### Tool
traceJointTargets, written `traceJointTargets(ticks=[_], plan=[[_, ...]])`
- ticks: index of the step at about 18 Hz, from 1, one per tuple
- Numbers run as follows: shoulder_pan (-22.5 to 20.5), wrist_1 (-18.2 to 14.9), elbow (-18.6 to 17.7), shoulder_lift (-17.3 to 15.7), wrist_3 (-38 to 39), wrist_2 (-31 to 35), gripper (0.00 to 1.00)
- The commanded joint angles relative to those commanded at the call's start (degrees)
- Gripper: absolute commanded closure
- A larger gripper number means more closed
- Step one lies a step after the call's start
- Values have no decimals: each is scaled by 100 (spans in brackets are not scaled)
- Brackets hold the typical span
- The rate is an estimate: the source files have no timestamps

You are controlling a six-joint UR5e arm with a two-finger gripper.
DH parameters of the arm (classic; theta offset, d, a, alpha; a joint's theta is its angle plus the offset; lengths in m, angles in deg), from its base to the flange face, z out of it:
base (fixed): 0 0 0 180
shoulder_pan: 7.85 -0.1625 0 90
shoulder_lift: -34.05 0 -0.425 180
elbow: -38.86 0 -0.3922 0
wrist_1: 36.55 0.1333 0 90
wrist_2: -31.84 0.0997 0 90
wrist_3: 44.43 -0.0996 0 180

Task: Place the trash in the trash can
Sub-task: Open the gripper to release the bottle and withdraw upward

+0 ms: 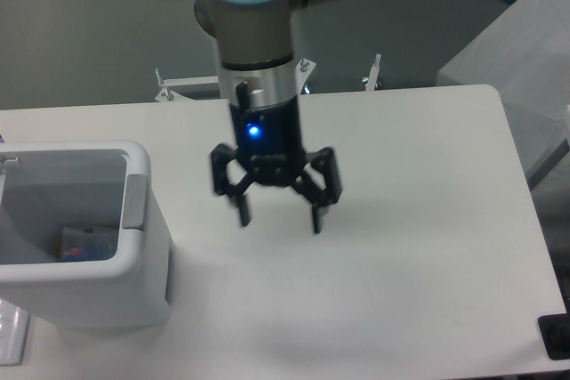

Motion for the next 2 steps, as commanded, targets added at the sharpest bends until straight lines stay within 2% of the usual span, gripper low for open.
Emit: traceJointTargets(ticks=[2], plan=[[-88, -9, -18, 0, 0, 0, 0]])
